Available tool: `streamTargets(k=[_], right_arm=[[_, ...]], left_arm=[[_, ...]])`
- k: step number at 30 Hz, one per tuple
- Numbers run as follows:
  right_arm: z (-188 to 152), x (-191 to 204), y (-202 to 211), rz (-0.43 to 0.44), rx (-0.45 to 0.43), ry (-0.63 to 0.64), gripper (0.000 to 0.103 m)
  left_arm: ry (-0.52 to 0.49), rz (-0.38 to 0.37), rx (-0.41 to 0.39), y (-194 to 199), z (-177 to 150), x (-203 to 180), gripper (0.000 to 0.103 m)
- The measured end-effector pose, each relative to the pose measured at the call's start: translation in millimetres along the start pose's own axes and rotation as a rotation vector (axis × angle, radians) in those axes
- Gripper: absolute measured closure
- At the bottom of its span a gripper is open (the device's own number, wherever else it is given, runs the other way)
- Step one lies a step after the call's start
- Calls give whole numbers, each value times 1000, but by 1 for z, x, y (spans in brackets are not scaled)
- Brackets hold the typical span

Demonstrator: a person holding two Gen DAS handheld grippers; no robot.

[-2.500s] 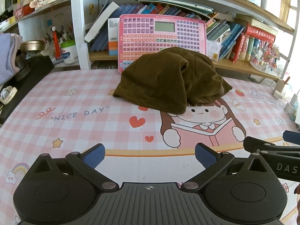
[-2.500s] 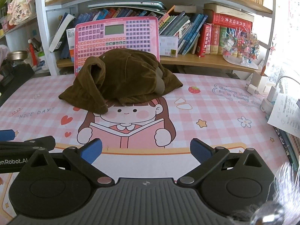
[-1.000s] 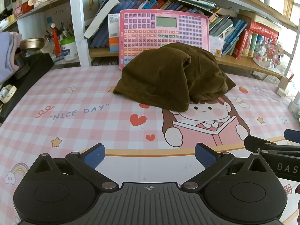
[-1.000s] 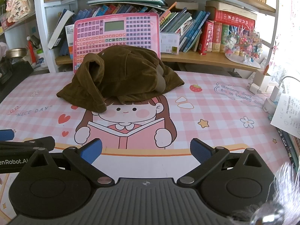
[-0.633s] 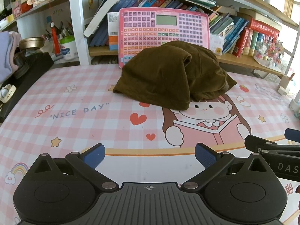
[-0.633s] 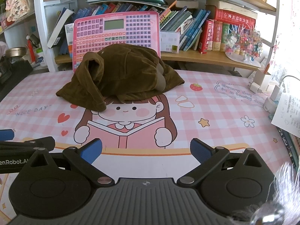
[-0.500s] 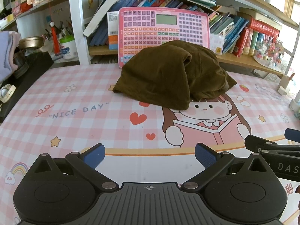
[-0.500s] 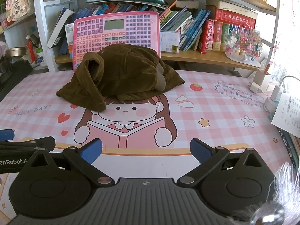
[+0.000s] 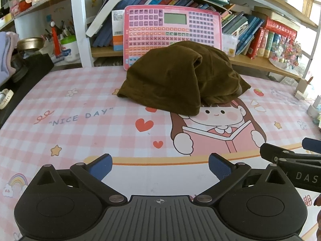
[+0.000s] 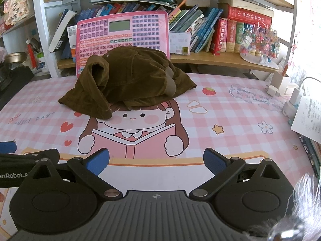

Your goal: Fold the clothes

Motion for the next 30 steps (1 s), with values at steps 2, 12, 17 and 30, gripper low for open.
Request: streamTargets(k=[2, 12, 17, 30], right_arm=[[0, -1, 0, 0, 2, -3, 2], [0, -5, -7, -1, 26, -15, 2], [8, -8, -16, 18, 32, -42, 2], [48, -26, -44, 49, 42, -235, 2]], left_arm=[[-3, 0, -3, 0, 0, 0, 0], [-14, -15, -7, -4, 5, -3, 0], [-53, -23, -10, -13, 18, -3, 0], [-80, -9, -31, -63, 78, 4, 0]])
Point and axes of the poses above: each gripper's, at about its wrist camera, not at the fingertips, and y roughly against the way its jaws point, x to its left, z to its top, the point moved 4 cm from there along -y, roughly the way its jaws point, and after that the axes turned 14 degrees about -y, right-handed, at the moved point
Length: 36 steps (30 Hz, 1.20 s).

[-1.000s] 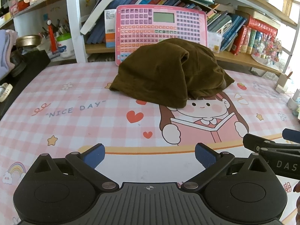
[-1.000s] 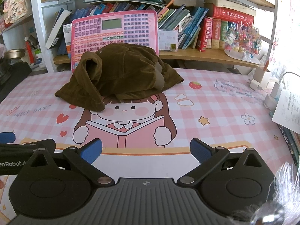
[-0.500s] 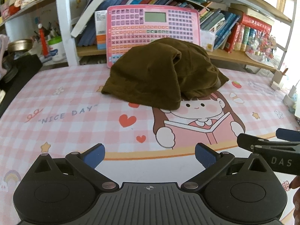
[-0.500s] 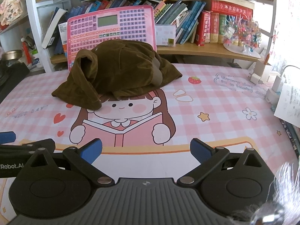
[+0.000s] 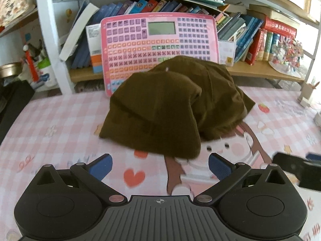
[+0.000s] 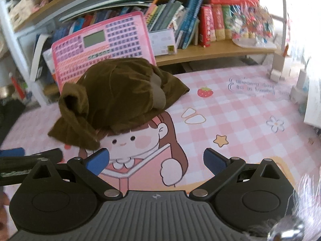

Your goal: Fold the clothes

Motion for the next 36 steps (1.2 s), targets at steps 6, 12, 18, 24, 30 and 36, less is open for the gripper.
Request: streamTargets(k=[6, 12, 18, 24, 30, 36], right_arm=[[7, -9, 0, 63, 55, -138, 2], [6, -25, 5, 124, 110, -309, 2], [5, -40, 9, 162, 135, -423, 2], [3, -45, 6, 277, 186, -557, 3], [-5, -41, -7, 392, 284, -686, 3], [-16, -35, -15, 429, 359, -705, 3]], left_arm=[[11, 4, -7, -33, 28, 0, 0], [32, 59, 5, -61, 44, 5, 1], [118, 90, 23, -66, 35, 36, 81], [219, 79, -22, -20, 15, 72, 102], [259, 26, -143, 61, 0, 68, 102], [373, 51, -159, 108, -32, 73, 102]])
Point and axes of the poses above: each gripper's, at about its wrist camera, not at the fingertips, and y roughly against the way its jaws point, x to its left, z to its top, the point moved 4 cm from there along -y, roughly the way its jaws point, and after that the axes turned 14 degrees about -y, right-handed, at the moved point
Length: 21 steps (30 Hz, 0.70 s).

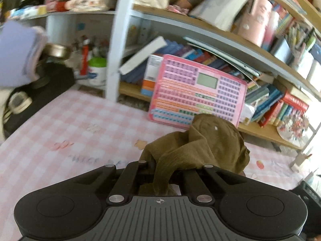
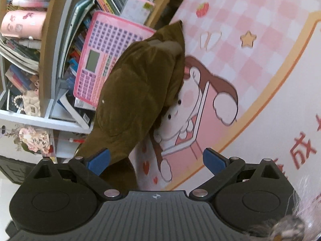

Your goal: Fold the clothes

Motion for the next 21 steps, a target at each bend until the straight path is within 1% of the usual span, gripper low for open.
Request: streamTargets(k=[4, 8, 10, 14, 18, 21], right_arm=[[-4, -1, -3, 18, 49, 3, 3], [-10, -9, -9, 42, 111, -52, 3], [-12, -15, -12, 65, 139, -115, 3], [-11, -32, -17, 151, 188, -328, 3], [-9, -39, -16, 229, 201, -439, 3], [-7, -41, -15, 271, 199, -493, 3]], left_arm=[[29, -36, -14, 26, -9, -5, 102], [37, -84, -56, 47, -6, -20, 102], [33, -109, -82, 58, 0, -28, 102], [22, -134, -106, 74, 6, -38, 102], [23, -155, -110, 82, 8, -46, 102], [27, -178, -110, 86, 11, -51, 102]])
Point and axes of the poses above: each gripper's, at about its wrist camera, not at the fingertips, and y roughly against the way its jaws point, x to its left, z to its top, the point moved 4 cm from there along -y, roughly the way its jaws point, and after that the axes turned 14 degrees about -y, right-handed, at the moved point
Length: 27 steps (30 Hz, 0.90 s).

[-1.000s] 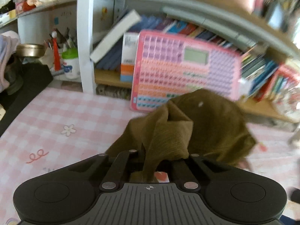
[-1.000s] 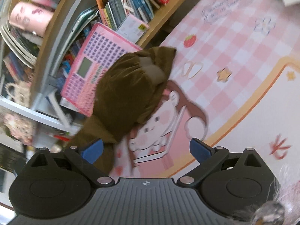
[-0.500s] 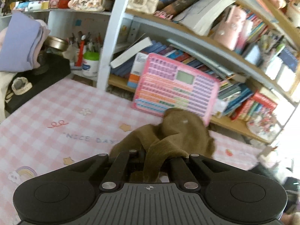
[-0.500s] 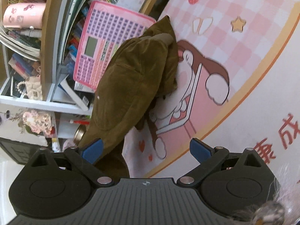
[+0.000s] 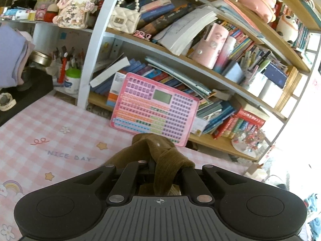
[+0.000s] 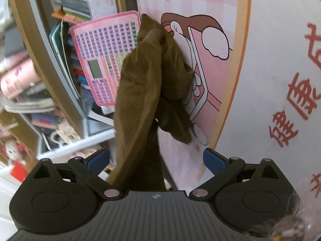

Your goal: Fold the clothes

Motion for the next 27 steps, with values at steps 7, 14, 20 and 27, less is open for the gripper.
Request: streamTargets(k=[7, 14, 20, 27], right_arm=[[10, -3, -14, 51, -9, -82, 3], [31, 28, -29, 166, -75, -70, 40], [42, 33, -49, 112, -124, -45, 62], [52, 33, -56, 42, -166, 11, 98]], left_arm=[[-30, -55, -11, 12, 9, -16, 102], [-25, -28, -24, 37, 15, -9, 102], [12, 43, -27, 50, 14, 10, 102], [8, 105, 75, 40, -14, 37, 100]])
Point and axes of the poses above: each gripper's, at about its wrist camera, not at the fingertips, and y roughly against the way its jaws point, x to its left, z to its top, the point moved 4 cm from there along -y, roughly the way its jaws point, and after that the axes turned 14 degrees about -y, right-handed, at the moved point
